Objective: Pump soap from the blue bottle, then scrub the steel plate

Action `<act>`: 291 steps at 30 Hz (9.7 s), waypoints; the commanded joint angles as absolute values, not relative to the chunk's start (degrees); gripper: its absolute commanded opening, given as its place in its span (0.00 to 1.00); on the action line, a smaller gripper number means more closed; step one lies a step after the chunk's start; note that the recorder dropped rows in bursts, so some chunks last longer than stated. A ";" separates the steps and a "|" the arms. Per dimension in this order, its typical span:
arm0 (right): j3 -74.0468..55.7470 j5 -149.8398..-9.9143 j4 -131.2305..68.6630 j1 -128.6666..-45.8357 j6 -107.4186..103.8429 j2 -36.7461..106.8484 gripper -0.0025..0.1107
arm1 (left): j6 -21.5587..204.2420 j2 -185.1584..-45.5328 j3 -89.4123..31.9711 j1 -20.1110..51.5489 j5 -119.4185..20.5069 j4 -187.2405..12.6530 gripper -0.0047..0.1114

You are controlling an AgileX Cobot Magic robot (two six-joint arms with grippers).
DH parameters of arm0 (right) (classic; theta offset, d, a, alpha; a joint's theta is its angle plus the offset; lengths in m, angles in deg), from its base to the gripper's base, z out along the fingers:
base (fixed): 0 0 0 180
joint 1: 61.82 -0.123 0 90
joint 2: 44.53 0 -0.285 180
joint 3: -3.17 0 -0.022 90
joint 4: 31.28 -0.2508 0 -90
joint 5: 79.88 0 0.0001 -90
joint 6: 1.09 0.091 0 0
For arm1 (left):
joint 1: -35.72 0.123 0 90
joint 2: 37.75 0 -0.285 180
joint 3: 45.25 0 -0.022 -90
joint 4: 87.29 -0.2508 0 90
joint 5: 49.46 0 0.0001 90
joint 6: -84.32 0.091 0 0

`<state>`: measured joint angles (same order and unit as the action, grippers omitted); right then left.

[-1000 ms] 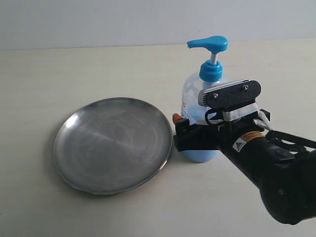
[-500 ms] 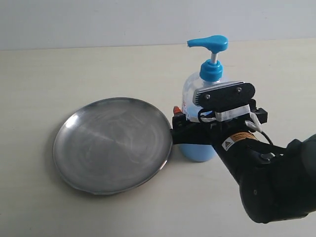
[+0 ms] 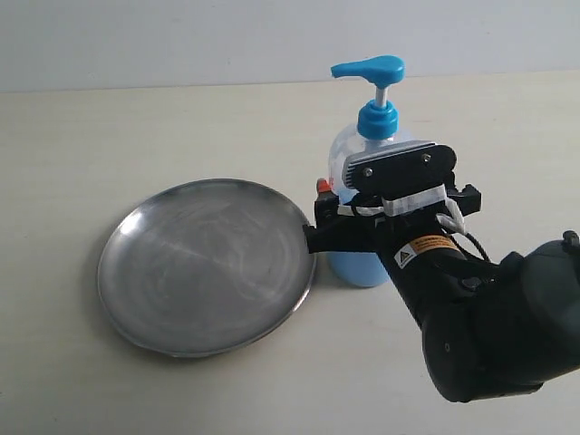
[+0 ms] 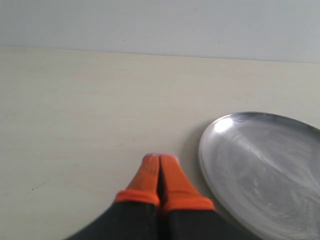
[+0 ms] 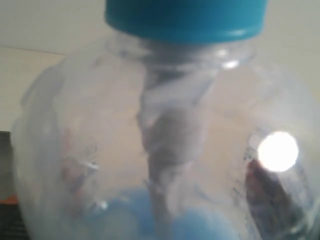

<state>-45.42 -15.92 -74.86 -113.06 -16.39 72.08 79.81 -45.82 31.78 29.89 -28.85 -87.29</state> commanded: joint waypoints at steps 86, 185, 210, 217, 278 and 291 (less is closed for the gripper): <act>-45.00 -15.54 -63.71 -113.11 -29.50 69.23 0.02 | 79.59 -51.72 26.88 29.58 -28.67 -87.29 0.04; -45.00 -15.54 -63.22 -113.11 -29.53 69.23 0.02 | 117.27 -112.16 -15.13 29.49 -5.46 -44.06 0.04; -45.00 -15.54 -62.35 -113.11 -29.53 69.23 0.02 | 98.75 -119.28 -35.40 15.63 0.37 -70.64 0.04; -45.00 -15.54 -62.35 -113.11 -29.42 69.23 0.02 | 98.66 -124.72 -40.47 10.04 1.94 -70.74 0.04; -45.00 -15.54 -62.20 -113.11 -29.42 69.23 0.02 | 95.44 -140.16 -57.52 -4.33 2.69 -65.39 0.04; -45.00 -15.54 -62.20 -113.11 -29.42 69.23 0.02 | 94.38 -142.04 -57.52 -4.33 1.63 -65.09 0.04</act>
<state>-45.42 -19.18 -63.71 -113.06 -28.99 70.46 95.32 -141.06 -57.20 -4.10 2.53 -65.74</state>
